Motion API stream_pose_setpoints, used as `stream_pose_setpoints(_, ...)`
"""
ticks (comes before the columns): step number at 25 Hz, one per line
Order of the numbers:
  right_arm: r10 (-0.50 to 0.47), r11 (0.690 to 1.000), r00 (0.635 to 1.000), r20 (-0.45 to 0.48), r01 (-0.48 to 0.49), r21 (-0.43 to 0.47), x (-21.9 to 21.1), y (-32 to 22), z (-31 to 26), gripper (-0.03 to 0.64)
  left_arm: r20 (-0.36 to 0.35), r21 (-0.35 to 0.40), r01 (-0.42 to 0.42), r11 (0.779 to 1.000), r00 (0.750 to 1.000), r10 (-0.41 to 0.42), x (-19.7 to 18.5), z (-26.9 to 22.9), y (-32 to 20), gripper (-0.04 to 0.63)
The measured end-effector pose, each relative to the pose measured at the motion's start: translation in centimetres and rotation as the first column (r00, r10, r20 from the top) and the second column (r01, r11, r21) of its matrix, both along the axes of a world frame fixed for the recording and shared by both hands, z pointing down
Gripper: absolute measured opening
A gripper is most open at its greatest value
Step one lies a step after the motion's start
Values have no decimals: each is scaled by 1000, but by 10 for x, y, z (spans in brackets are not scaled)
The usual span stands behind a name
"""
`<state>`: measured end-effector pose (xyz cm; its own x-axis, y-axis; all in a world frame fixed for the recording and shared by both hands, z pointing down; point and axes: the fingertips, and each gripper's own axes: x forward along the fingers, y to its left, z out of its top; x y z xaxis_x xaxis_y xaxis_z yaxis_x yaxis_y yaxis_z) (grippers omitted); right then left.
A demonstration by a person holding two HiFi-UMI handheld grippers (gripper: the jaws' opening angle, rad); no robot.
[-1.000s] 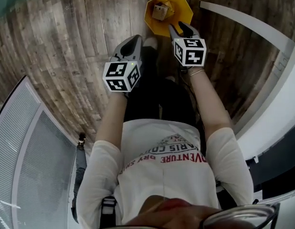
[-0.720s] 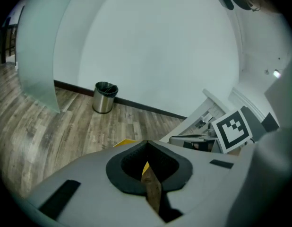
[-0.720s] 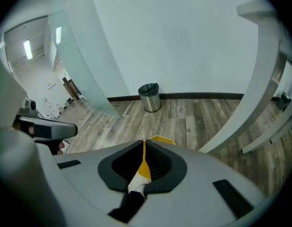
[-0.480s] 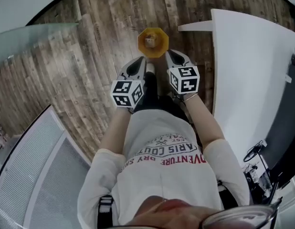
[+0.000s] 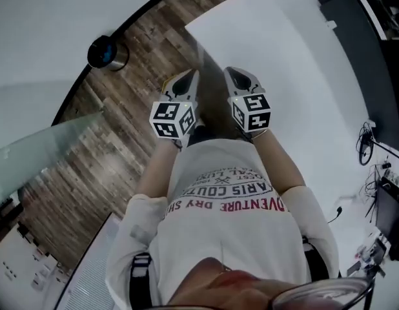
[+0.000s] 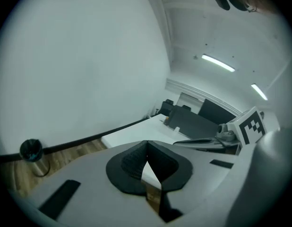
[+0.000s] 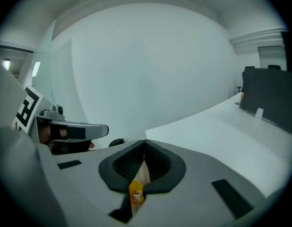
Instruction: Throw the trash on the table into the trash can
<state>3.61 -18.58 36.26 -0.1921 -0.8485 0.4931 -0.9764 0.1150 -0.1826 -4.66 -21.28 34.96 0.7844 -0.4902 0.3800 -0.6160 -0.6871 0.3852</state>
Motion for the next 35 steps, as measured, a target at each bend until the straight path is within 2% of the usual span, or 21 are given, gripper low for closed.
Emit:
stream_pose_setpoints(2, 115, 992, 993, -16, -114, 59, 44, 26, -22, 26, -13, 45, -125, 991, 992, 126, 49, -21, 18, 23)
stream_pose_setpoints(7, 337, 934, 941, -19, -332, 131, 141, 125, -56, 26, -38, 110, -342, 933, 937, 348, 159, -58, 96, 23)
stream_pose_setpoints(11, 485, 867, 874, -41, -474, 150, 204, 221, -63, 26, -59, 143, -474, 869, 872, 486, 234, -77, 175, 23)
stream_pose_setpoints(15, 631, 768, 773, -62, -612, 190, 252, 314, -73, 26, -98, 193, -595, 781, 780, 618, 294, -100, 257, 23)
stream_pose_setpoints(20, 754, 642, 653, -64, -715, 277, 289, 414, -94, 26, -89, 252, -672, 697, 701, 708, 330, -115, 344, 23)
stream_pose_setpoints(23, 813, 559, 579, -57, -750, 353, 305, 458, -112, 25, -96, 286, -693, 662, 666, 739, 344, -131, 378, 23)
stream_pose_setpoints(25, 838, 517, 544, -40, -768, 377, 312, 480, -118, 25, -101, 310, -704, 639, 644, 758, 352, -141, 396, 23)
stream_pose_setpoints(30, 864, 473, 503, -26, -792, 385, 324, 511, -120, 25, -86, 338, -728, 597, 607, 790, 364, -145, 426, 23)
stream_pose_setpoints(35, 868, 464, 497, -14, -800, 381, 326, 518, -118, 25, -71, 350, -735, 580, 597, 799, 366, -142, 437, 23)
